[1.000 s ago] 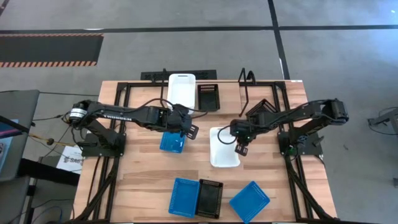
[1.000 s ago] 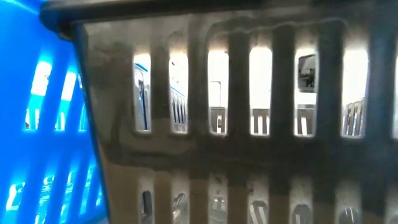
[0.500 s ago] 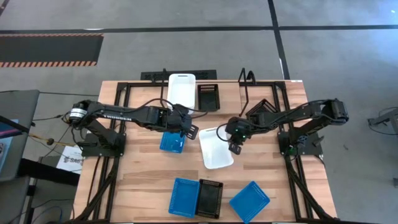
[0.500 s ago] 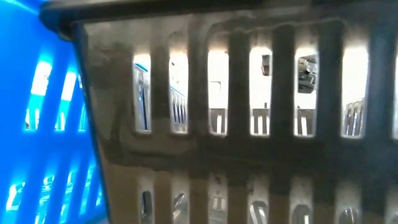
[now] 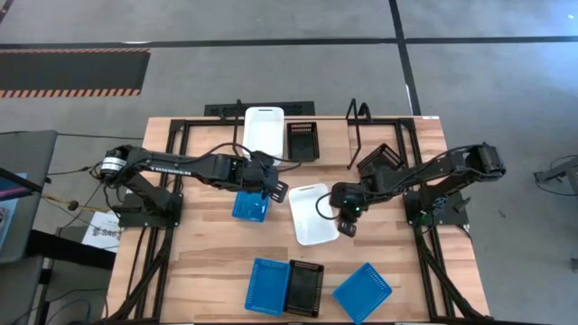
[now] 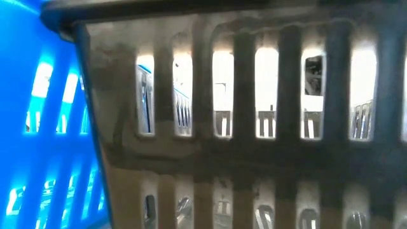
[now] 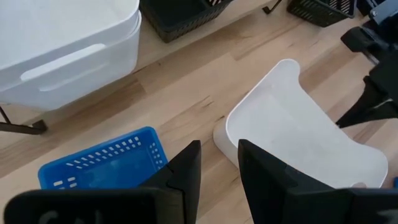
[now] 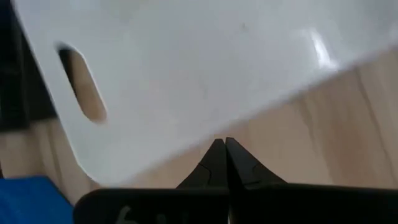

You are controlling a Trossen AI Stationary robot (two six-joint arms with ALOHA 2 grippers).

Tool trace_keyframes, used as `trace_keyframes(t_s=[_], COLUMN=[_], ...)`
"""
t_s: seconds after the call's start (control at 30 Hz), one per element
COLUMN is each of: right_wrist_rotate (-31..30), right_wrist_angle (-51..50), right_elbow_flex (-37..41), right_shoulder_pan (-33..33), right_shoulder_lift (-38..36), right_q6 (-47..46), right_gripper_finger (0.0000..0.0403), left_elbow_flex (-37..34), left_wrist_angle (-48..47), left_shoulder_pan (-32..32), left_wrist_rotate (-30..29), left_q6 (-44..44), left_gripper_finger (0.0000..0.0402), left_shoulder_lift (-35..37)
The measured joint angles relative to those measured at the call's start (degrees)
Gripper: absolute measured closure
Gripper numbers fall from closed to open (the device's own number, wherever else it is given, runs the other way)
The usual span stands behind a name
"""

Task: Stack baskets on shelf by color
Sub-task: Stack the white bin on top of the white bin on the shelf

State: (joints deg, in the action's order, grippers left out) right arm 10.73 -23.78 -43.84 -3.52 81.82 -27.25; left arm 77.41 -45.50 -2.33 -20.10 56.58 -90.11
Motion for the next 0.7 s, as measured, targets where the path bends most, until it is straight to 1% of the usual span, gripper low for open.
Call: trace_keyframes(t_s=[0.43, 0.7], right_wrist_rotate=[-0.1, -1.9], right_wrist_angle=[2.9, 12.9], right_elbow_flex=[0.0, 0.0], right_shoulder_pan=[0.5, 2.3], right_shoulder_lift=[0.0, 0.0], right_q6=[0.1, -0.7], right_gripper_finger=[0.0403, 0.0403], left_elbow_flex=[0.0, 0.0], left_wrist_angle=[0.0, 0.0], left_shoulder_pan=[0.0, 0.0], left_wrist_rotate=[0.1, 0.2], left_q6=[0.1, 0.1], left_gripper_finger=[0.0308, 0.0308], left_shoulder_lift=[0.0, 0.0])
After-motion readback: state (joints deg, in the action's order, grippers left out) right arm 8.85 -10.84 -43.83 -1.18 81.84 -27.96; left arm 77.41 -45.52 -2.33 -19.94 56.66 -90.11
